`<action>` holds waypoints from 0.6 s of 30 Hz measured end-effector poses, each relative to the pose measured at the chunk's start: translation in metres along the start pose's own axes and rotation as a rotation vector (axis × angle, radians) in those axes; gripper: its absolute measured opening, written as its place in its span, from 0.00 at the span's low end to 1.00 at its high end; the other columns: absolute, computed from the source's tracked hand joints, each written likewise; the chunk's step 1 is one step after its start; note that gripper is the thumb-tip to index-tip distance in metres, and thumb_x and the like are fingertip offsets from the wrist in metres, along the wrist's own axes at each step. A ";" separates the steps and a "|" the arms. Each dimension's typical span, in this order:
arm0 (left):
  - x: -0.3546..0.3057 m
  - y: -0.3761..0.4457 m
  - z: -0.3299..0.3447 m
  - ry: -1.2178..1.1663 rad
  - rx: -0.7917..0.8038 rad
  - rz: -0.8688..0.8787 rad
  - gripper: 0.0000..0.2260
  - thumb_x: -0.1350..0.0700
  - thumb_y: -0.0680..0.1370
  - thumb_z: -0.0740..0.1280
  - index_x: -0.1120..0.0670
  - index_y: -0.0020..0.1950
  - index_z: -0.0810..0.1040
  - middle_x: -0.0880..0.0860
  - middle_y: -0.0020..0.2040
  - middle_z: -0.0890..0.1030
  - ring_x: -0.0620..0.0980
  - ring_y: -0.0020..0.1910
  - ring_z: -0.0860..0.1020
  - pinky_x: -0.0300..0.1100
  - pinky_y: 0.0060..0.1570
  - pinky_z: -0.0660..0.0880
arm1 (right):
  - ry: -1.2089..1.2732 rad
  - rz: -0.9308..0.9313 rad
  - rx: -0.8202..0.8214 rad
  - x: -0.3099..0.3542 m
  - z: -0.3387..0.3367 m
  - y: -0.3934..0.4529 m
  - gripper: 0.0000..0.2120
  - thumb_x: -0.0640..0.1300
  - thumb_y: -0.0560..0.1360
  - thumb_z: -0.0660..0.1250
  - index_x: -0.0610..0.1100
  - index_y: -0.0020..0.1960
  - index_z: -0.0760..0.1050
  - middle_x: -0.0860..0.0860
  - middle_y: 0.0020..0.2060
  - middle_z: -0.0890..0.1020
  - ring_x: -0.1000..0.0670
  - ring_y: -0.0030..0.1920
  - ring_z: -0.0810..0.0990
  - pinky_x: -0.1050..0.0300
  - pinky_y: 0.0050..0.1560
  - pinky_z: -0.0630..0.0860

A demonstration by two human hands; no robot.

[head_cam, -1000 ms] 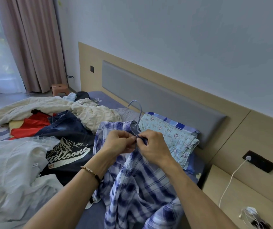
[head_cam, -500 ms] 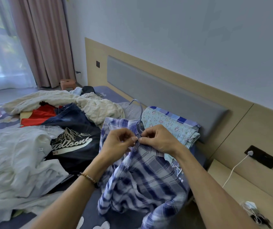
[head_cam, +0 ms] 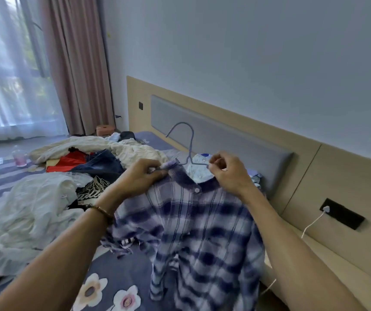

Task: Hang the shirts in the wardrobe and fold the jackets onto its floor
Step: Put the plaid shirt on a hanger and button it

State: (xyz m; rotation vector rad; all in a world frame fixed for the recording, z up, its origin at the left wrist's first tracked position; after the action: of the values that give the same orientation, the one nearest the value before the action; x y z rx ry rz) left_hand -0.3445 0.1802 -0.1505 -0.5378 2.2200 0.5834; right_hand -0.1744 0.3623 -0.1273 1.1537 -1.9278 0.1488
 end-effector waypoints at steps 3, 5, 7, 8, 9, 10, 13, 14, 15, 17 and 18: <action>-0.013 -0.007 -0.005 -0.158 -0.029 -0.109 0.12 0.53 0.79 0.69 0.58 0.38 0.78 0.46 0.30 0.75 0.40 0.29 0.71 0.33 0.33 0.69 | -0.126 0.038 -0.124 -0.007 -0.003 0.002 0.11 0.53 0.80 0.61 0.47 0.52 0.77 0.56 0.43 0.80 0.53 0.45 0.77 0.54 0.50 0.74; -0.009 -0.009 -0.007 -0.288 -0.010 -0.203 0.10 0.56 0.78 0.70 0.56 0.37 0.78 0.47 0.29 0.78 0.40 0.28 0.74 0.32 0.31 0.72 | -0.121 0.040 -0.161 -0.001 0.004 0.008 0.15 0.55 0.80 0.55 0.48 0.51 0.77 0.56 0.42 0.79 0.51 0.46 0.77 0.47 0.57 0.73; 0.008 -0.013 -0.007 -0.421 -0.023 -0.306 0.08 0.58 0.78 0.70 0.58 0.39 0.79 0.51 0.32 0.80 0.45 0.30 0.77 0.36 0.33 0.76 | -0.118 0.082 -0.165 0.003 0.020 0.021 0.18 0.51 0.76 0.53 0.49 0.54 0.78 0.54 0.45 0.81 0.48 0.51 0.78 0.43 0.63 0.69; 0.021 -0.014 -0.005 -0.455 -0.037 -0.345 0.08 0.58 0.78 0.70 0.59 0.40 0.79 0.52 0.32 0.80 0.47 0.30 0.77 0.37 0.33 0.76 | -0.143 0.108 -0.144 0.004 0.030 0.027 0.18 0.49 0.75 0.54 0.49 0.57 0.79 0.53 0.49 0.82 0.46 0.55 0.78 0.43 0.65 0.67; 0.036 -0.015 -0.003 -0.467 -0.061 -0.390 0.08 0.59 0.78 0.70 0.58 0.39 0.78 0.53 0.32 0.79 0.47 0.30 0.77 0.37 0.33 0.76 | -0.182 0.125 -0.114 0.000 0.044 0.036 0.17 0.45 0.76 0.57 0.49 0.59 0.79 0.52 0.53 0.83 0.46 0.58 0.78 0.44 0.66 0.67; 0.060 -0.017 0.002 -0.467 -0.082 -0.437 0.10 0.58 0.78 0.70 0.57 0.37 0.77 0.52 0.31 0.79 0.47 0.29 0.76 0.37 0.32 0.75 | -0.224 0.137 -0.072 -0.007 0.064 0.045 0.16 0.41 0.75 0.60 0.49 0.60 0.79 0.51 0.56 0.83 0.45 0.60 0.77 0.44 0.67 0.67; 0.128 -0.026 0.025 -0.421 -0.129 -0.544 0.10 0.57 0.78 0.70 0.57 0.37 0.76 0.55 0.34 0.75 0.50 0.34 0.72 0.41 0.38 0.70 | -0.264 0.173 0.062 -0.040 0.129 0.059 0.18 0.36 0.72 0.64 0.49 0.59 0.80 0.49 0.57 0.83 0.43 0.60 0.78 0.45 0.65 0.70; 0.160 -0.030 0.034 -0.420 -0.136 -0.589 0.09 0.57 0.78 0.70 0.58 0.39 0.77 0.55 0.35 0.75 0.50 0.36 0.72 0.41 0.38 0.69 | -0.257 0.203 0.114 -0.056 0.162 0.064 0.18 0.35 0.71 0.65 0.49 0.58 0.81 0.49 0.56 0.83 0.43 0.59 0.79 0.44 0.64 0.71; 0.188 -0.034 0.043 -0.421 -0.143 -0.623 0.09 0.58 0.78 0.70 0.59 0.40 0.78 0.54 0.34 0.75 0.49 0.36 0.72 0.40 0.37 0.69 | -0.239 0.230 0.158 -0.071 0.189 0.068 0.18 0.35 0.70 0.65 0.49 0.57 0.81 0.49 0.54 0.84 0.43 0.57 0.80 0.43 0.63 0.73; 0.243 -0.041 0.060 -0.418 -0.156 -0.696 0.10 0.58 0.78 0.69 0.57 0.37 0.78 0.49 0.30 0.76 0.46 0.33 0.74 0.37 0.35 0.70 | -0.216 0.290 0.245 -0.103 0.245 0.075 0.18 0.34 0.70 0.65 0.49 0.55 0.81 0.49 0.52 0.84 0.44 0.56 0.81 0.43 0.61 0.74; 0.270 -0.043 0.067 -0.411 -0.171 -0.720 0.11 0.57 0.78 0.69 0.54 0.35 0.77 0.48 0.30 0.76 0.46 0.32 0.73 0.39 0.34 0.69 | -0.205 0.310 0.282 -0.116 0.270 0.079 0.17 0.34 0.70 0.65 0.48 0.54 0.81 0.49 0.52 0.84 0.44 0.55 0.81 0.44 0.61 0.75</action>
State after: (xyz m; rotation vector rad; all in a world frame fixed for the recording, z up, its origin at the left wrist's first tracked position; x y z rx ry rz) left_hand -0.4502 0.1315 -0.4065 -1.1258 1.4572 0.4415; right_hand -0.3767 0.3514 -0.3549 1.0729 -2.3169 0.4992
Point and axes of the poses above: each hand's wrist, its own y-axis towards the middle knuckle, its own z-axis out of the palm, x = y × z, the point moved 2 cm from there along y, towards the middle knuckle
